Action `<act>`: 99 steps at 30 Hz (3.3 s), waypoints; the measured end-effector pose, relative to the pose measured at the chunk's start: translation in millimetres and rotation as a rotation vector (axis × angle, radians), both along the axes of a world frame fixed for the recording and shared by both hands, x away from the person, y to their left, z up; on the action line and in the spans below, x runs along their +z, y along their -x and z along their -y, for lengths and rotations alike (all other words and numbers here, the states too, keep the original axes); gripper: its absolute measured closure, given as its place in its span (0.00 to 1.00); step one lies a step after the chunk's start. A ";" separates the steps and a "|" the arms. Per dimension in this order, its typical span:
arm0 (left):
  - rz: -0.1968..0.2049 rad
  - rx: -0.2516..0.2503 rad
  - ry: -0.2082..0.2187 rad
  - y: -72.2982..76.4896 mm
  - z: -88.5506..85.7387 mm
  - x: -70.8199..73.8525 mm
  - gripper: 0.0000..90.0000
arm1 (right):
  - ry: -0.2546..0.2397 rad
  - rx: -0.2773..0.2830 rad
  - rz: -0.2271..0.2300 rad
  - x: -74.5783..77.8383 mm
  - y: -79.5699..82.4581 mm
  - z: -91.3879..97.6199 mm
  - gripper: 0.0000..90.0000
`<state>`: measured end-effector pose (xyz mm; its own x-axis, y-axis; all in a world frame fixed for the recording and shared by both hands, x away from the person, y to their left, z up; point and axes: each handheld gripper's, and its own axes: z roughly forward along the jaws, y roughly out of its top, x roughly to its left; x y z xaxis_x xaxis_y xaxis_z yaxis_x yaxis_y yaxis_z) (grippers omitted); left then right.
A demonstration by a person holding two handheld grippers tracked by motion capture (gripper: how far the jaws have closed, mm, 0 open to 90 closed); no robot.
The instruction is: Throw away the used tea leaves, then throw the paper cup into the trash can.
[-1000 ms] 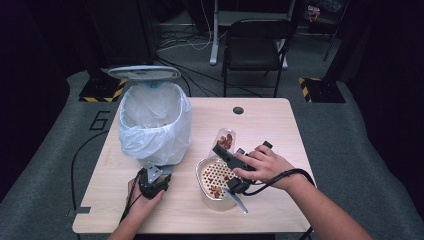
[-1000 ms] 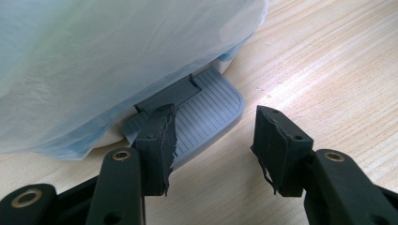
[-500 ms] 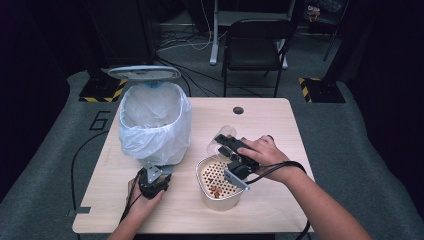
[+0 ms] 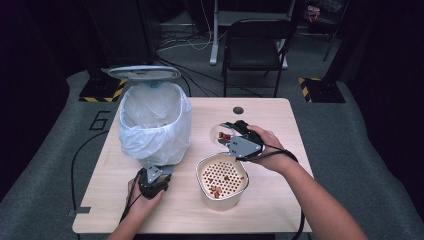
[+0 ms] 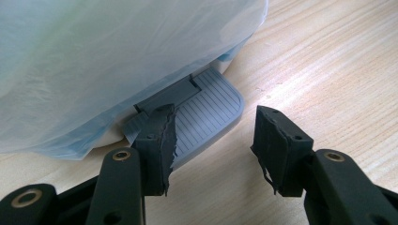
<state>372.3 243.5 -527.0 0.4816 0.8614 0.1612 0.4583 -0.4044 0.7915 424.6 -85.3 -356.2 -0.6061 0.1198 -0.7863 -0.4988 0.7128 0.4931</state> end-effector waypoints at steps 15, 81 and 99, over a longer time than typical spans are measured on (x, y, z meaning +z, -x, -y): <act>-0.001 0.000 0.004 0.0 0.0 -0.1 0.55 | -0.225 -0.064 -0.327 2.8 -24.6 14.8 0.53; 0.030 0.008 -0.004 -1.2 -0.3 -0.6 0.55 | -0.504 -0.170 -0.786 105.0 -60.4 -53.1 0.53; 0.004 -0.008 -0.006 -1.0 -1.6 1.1 0.55 | -0.469 -0.142 -0.805 102.1 -72.6 -108.6 0.53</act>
